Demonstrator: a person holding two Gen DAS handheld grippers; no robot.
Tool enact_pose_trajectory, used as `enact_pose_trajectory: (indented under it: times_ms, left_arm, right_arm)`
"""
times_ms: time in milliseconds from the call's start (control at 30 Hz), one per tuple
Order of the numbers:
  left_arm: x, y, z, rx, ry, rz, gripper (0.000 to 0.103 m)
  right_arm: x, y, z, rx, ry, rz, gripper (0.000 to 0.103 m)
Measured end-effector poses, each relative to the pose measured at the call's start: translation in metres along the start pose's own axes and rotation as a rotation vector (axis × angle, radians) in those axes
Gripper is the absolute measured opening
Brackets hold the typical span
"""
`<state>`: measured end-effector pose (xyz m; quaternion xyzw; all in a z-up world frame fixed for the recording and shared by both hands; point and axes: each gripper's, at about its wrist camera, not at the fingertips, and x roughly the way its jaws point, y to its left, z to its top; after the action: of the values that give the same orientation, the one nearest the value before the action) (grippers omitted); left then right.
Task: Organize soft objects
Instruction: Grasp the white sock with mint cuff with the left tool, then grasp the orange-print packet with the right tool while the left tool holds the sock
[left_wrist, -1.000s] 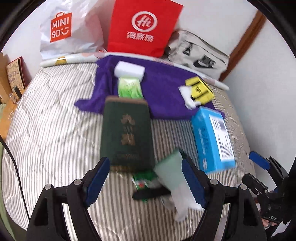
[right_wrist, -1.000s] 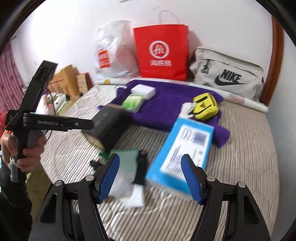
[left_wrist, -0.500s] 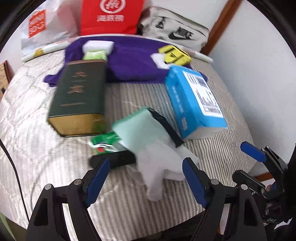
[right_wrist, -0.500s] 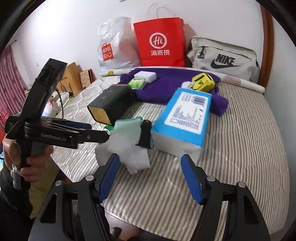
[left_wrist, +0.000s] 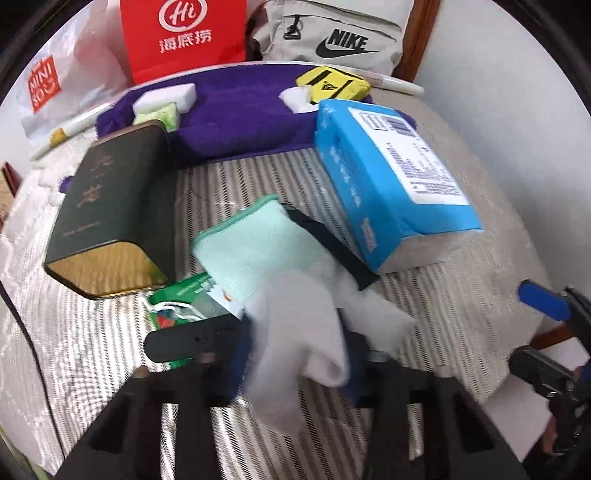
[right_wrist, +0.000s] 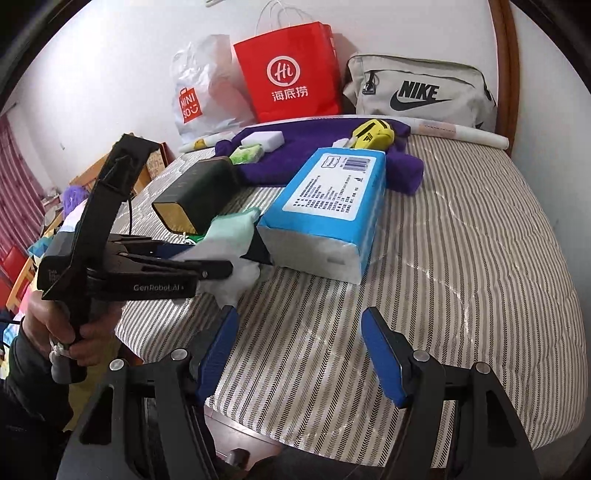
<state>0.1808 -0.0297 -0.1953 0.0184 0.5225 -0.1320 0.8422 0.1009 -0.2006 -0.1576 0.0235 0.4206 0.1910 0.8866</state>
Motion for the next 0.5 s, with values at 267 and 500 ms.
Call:
enact_pose_trajectory:
  times_ms: [267, 500]
  left_arm:
    - [-0.039, 0.021, -0.009, -0.019, -0.073, 0.017, 0.027]
    - [-0.072, 0.054, -0.022, -0.08, -0.144, 0.052, 0.027]
  right_arm:
    - [-0.001, 0.009, 0.001, -0.004, -0.002, 0.014, 0.068]
    - [0.004, 0.03, 0.008, -0.061, -0.003, 0.018, 0.068]
